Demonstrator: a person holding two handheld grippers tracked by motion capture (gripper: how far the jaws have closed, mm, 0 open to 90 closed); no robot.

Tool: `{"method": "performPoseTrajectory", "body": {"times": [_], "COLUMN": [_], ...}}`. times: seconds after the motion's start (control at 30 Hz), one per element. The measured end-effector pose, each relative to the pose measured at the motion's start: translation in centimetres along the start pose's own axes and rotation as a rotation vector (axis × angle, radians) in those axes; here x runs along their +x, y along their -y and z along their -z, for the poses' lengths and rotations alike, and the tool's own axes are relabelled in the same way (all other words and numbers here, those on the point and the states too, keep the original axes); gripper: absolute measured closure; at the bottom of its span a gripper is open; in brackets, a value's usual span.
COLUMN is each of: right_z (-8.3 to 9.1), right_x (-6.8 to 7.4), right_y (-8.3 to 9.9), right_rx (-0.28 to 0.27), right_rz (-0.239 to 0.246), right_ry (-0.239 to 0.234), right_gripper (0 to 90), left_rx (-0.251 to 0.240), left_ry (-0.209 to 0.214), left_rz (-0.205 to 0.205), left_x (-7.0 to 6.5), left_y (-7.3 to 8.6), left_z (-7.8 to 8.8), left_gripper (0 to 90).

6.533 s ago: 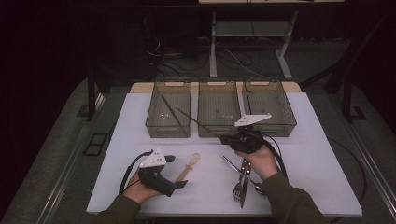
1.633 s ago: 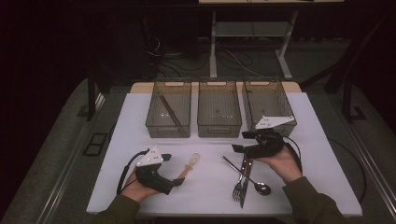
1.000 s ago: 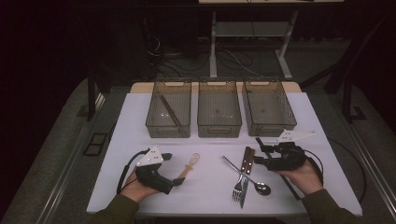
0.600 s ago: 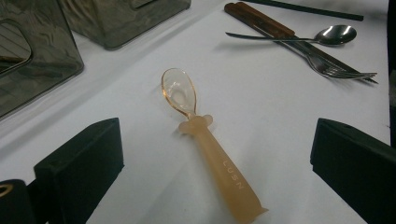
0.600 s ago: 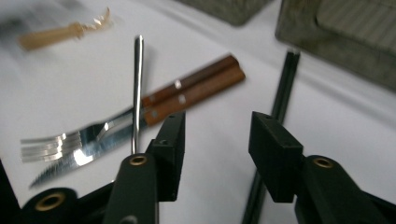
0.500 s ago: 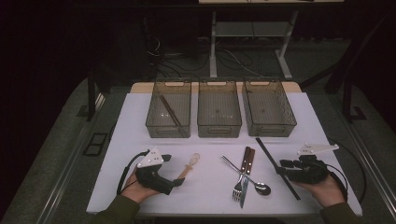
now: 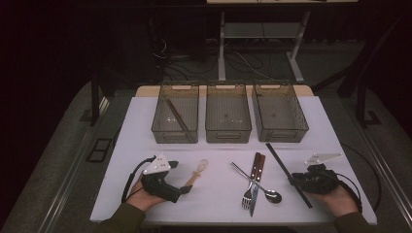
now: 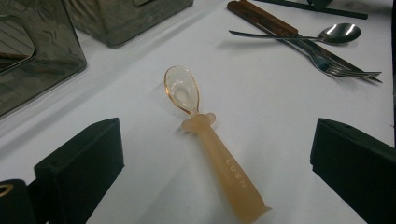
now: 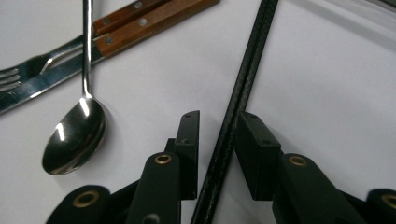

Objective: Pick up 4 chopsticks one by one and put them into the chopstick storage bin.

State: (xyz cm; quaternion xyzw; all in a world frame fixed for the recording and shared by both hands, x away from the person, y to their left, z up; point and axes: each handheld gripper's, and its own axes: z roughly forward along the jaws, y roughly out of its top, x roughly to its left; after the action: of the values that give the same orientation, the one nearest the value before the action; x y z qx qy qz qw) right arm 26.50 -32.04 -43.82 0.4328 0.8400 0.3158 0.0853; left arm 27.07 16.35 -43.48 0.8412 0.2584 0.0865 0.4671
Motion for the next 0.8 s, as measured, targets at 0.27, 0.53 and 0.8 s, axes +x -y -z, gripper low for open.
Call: {"method": "performPoseTrajectory", "body": {"times": [0.27,0.53,0.8], "right_z": [-0.32,-0.41,-0.39], "right_x": [-0.04,0.4,0.57], "right_y": [0.04,-0.08,-0.2], "right_rx": [0.023,0.036,0.048], "right_rz": [0.021,0.072,0.088], "right_ry": [0.021,0.055,0.062], "right_gripper": [76.5,77.0,78.1], "left_rx": [0.005,0.012,0.013], "left_ry": [0.004,0.01,0.012], "left_rz": [0.003,0.003,0.004], "left_x": [-0.07,-0.09,-0.1], "left_y": [0.03,0.05,0.05], "left_z": [-0.14,-0.21,-0.2], "left_gripper": [1.5,1.6,1.7]}}
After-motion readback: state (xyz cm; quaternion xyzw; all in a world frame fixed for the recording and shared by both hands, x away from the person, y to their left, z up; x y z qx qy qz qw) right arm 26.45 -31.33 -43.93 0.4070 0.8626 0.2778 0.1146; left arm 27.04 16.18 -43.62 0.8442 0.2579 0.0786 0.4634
